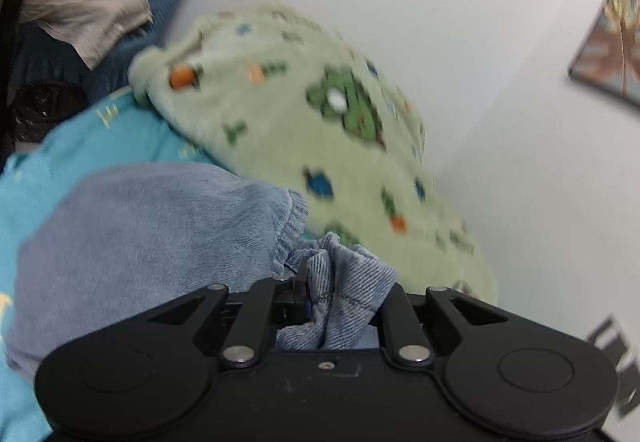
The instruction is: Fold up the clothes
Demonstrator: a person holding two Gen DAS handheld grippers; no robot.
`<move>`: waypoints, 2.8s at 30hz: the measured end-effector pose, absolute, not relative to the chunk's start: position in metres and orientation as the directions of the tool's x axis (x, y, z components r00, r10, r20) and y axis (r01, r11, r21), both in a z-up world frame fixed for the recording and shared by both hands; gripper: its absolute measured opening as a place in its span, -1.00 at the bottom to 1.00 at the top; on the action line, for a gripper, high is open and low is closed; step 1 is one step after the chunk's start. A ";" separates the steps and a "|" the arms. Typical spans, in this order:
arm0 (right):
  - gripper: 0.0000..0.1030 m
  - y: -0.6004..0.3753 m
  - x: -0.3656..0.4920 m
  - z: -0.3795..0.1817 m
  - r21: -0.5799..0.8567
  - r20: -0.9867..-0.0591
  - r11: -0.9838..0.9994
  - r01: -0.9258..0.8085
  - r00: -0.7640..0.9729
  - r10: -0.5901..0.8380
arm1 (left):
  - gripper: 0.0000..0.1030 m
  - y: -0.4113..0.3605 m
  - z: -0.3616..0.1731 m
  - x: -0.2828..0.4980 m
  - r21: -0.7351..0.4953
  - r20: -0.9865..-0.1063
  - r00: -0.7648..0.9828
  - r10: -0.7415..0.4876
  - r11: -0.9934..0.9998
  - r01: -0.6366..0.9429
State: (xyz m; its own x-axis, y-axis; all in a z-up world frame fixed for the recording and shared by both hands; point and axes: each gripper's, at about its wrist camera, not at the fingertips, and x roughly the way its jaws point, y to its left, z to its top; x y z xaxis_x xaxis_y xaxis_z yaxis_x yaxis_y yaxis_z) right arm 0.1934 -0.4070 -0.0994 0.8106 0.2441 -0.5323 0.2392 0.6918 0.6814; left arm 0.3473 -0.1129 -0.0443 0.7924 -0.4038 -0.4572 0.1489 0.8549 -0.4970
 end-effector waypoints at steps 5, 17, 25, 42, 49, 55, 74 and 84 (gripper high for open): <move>0.27 -0.411 0.195 -0.104 0.698 -0.532 0.671 0.250 0.808 0.252 | -0.79 -0.145 -0.077 0.332 -0.403 -0.514 0.752 -0.413 0.890 0.213; 0.27 -0.391 0.208 -0.110 0.650 -0.562 0.734 0.196 0.774 0.291 | -0.64 -0.169 -0.114 0.315 -0.194 -0.587 0.726 -0.360 0.932 0.305; 0.27 -0.384 0.207 -0.105 0.666 -0.499 0.737 0.115 0.803 0.326 | 0.15 -0.160 -0.103 0.290 -0.195 -0.599 0.694 -0.399 0.913 0.357; 0.06 -0.341 0.212 -0.117 0.696 -0.379 0.715 -0.065 0.812 0.443 | 0.29 -0.082 -0.067 0.248 -0.144 -0.647 0.713 -0.269 0.962 0.233; -0.16 -0.322 0.218 -0.121 0.671 -0.389 0.735 -0.099 0.797 0.462 | 0.34 -0.075 -0.051 0.245 -0.164 -0.608 0.726 -0.321 0.946 0.280; -0.24 -0.305 0.254 -0.123 0.632 -0.443 0.771 -0.082 0.778 0.446 | 0.35 -0.066 -0.061 0.250 -0.192 -0.591 0.724 -0.356 0.934 0.302; 0.00 -0.264 0.377 -0.139 0.528 -0.545 0.843 -0.105 0.719 0.431 | 0.35 -0.006 -0.069 0.267 -0.411 -0.561 0.711 -0.424 0.888 0.206; 0.02 -0.251 0.390 -0.147 0.434 -0.688 0.901 -0.001 0.646 0.332 | 0.35 0.003 -0.067 0.267 -0.495 -0.537 0.704 -0.464 0.850 0.182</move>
